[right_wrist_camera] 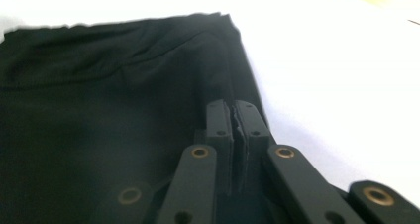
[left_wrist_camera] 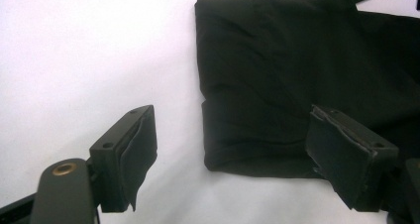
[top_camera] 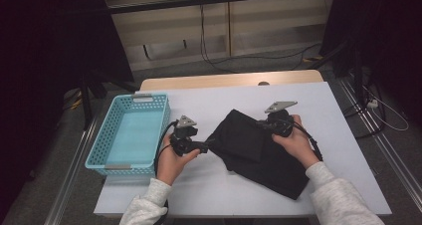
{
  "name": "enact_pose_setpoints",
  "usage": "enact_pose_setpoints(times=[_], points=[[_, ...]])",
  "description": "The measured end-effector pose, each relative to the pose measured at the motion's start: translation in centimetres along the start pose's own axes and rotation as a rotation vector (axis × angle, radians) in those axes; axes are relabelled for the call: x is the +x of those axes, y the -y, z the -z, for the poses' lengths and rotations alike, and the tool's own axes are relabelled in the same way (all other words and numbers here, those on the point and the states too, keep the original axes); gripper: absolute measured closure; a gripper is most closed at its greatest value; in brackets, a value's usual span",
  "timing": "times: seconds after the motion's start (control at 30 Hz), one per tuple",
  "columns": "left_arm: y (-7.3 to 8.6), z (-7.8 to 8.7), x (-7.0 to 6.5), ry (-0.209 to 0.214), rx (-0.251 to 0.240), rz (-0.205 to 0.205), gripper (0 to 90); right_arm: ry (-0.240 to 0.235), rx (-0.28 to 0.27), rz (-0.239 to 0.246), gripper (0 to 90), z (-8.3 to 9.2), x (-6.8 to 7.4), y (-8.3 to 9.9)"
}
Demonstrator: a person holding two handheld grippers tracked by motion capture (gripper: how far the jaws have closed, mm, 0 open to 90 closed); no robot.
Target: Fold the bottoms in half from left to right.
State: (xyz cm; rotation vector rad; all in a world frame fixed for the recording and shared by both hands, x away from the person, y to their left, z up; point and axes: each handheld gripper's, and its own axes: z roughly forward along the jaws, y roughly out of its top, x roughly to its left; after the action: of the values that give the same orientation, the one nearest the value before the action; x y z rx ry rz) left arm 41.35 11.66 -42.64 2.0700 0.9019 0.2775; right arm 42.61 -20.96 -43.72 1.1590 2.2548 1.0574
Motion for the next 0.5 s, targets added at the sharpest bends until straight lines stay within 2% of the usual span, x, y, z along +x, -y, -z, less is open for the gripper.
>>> enact_pose_setpoints(times=[0.03,0.1,0.13,0.27,0.33,0.43,0.5], points=[[0.0,0.0,0.1,-0.003,0.009,-0.011,20.2,0.008,-0.003,-0.010,86.9,-0.2,-0.3,0.1],[0.1,-0.1,0.2,0.000,0.012,-0.005,20.2,0.009,0.031,-0.030,84.4,-0.9,-0.6,0.5],[0.1,-0.1,0.2,-0.001,0.014,-0.003,20.2,0.020,0.044,-0.055,78.2,-1.3,-0.7,0.8],[0.2,0.0,0.3,-0.006,0.006,0.005,20.2,0.035,0.041,-0.065,67.8,-1.3,-1.0,1.0],[0.3,0.0,0.3,-0.006,0.005,0.008,20.2,0.024,0.063,-0.054,63.4,-1.5,-0.8,1.1],[0.3,0.1,0.3,-0.015,0.008,-0.002,20.2,0.025,0.064,-0.070,66.9,-1.8,-0.6,1.2],[0.2,0.1,0.3,-0.012,0.004,0.005,20.2,-0.007,0.068,-0.070,80.0,-1.8,-0.4,1.2]])
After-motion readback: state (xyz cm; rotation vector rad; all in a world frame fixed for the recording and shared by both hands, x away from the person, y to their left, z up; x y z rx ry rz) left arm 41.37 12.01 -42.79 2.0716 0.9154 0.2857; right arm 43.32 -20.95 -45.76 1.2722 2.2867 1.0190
